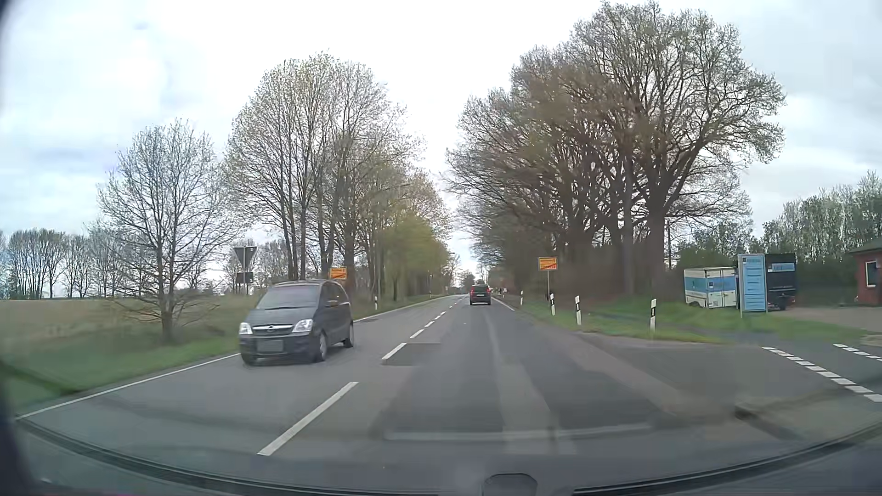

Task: Follow the waypoints while adhering to traffic rules and regulations

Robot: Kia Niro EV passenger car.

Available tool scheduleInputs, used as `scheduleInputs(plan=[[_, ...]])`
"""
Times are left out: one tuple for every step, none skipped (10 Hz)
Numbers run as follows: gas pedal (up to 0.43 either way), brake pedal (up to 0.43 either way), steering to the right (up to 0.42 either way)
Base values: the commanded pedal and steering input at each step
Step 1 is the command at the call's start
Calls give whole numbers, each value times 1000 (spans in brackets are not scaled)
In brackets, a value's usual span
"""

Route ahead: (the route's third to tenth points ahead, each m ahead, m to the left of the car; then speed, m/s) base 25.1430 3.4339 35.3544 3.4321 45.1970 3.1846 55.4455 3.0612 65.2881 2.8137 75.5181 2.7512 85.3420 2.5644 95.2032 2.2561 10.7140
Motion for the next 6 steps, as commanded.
scheduleInputs(plan=[[409, 0, 4], [398, 0, 5], [390, 0, 7], [378, 0, 7], [378, 0, 8], [370, 0, 7]])
